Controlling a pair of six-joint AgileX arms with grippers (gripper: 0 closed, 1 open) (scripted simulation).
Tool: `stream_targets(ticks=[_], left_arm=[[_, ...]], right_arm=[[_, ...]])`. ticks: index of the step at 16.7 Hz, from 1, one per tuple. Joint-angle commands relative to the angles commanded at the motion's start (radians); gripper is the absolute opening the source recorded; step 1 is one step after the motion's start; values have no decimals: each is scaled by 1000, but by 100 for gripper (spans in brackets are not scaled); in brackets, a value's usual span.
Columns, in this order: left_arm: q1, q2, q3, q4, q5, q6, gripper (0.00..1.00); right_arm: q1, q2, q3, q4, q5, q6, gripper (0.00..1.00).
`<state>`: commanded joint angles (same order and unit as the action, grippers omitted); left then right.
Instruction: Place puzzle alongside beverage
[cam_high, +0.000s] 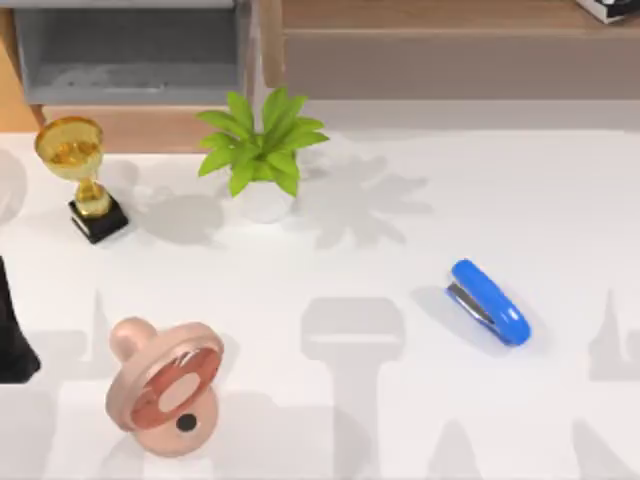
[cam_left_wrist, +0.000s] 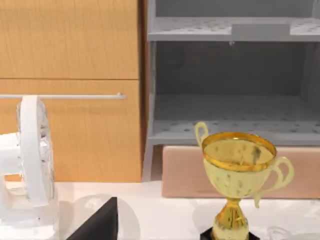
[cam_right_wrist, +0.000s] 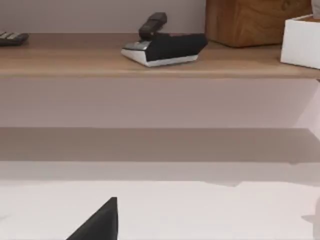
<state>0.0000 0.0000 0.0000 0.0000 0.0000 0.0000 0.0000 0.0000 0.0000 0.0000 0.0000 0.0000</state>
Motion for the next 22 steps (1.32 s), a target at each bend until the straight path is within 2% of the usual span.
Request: stream_targets(ticks=[4, 7, 11, 18, 22], left_arm=[[0, 0, 0, 0, 0, 0, 100], [0, 0, 0, 0, 0, 0, 100], [0, 0, 0, 0, 0, 0, 100], [0, 0, 0, 0, 0, 0, 100], [0, 0, 0, 0, 0, 0, 100]], right_arm=[[-11, 33, 32, 7, -8, 0, 100], [-43, 161, 158, 27, -35, 0, 100], [-92, 479, 453, 53, -83, 3, 100], [-186, 1206, 1047, 83, -159, 10, 100], [-235, 1487, 1312, 108, -198, 14, 100]])
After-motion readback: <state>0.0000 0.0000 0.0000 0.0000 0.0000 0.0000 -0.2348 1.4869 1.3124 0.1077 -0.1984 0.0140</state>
